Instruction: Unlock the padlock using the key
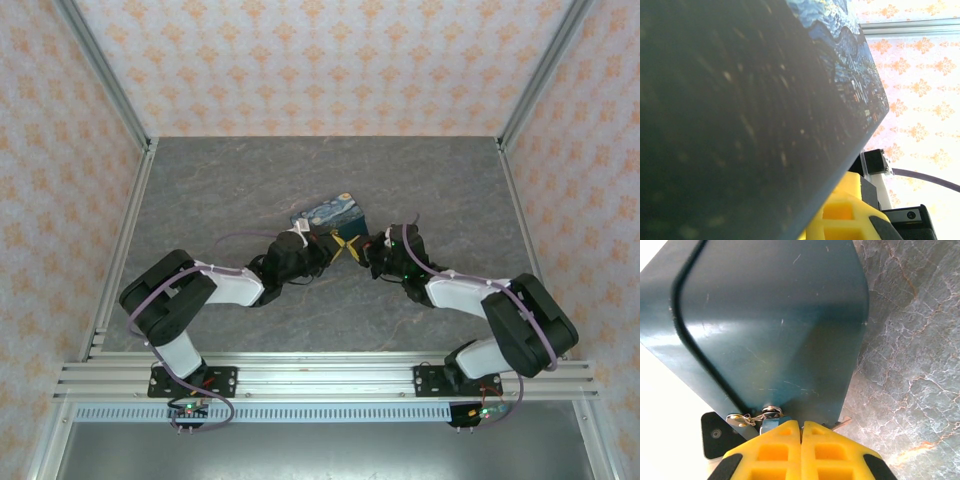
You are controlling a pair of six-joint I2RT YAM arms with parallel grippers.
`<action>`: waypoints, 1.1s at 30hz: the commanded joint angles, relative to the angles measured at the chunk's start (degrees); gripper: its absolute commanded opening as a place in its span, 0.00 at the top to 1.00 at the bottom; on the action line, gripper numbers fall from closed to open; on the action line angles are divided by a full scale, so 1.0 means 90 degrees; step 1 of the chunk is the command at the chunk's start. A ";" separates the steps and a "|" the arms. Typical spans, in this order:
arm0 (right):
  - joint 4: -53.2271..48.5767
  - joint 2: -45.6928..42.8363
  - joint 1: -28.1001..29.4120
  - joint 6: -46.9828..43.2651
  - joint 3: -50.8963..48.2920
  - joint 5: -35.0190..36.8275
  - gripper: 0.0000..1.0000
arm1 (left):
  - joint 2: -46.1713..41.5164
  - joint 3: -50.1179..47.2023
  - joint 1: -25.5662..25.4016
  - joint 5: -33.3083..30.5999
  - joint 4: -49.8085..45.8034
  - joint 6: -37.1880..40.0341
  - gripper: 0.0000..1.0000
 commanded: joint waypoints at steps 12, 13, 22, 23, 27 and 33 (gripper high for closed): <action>0.1397 0.0244 0.0100 0.0215 0.0152 -0.0699 1.00 | 0.0253 -0.0054 -0.0237 0.0460 0.0112 0.0046 1.00; 0.1397 0.0252 0.0095 0.0217 0.0155 -0.0718 1.00 | 0.0297 -0.0073 -0.0233 0.0437 0.0128 0.0071 1.00; 0.1495 0.0354 0.0010 0.0139 0.0118 -0.0885 0.75 | 0.0701 -0.0289 -0.0048 0.0335 0.0373 0.0299 1.00; 0.1505 0.0329 -0.0008 0.0128 0.0080 -0.0885 0.70 | 0.0738 -0.0308 -0.0010 0.0348 0.0392 0.0317 1.00; 0.1401 0.0125 -0.0055 0.0060 -0.0100 -0.0868 0.50 | 0.0827 -0.0341 0.0100 0.0451 0.0422 0.0434 1.00; 0.0415 -0.0498 -0.0132 -0.0400 -0.0340 -0.0846 0.30 | 0.0861 -0.0324 0.0244 0.0653 0.0280 0.0607 1.00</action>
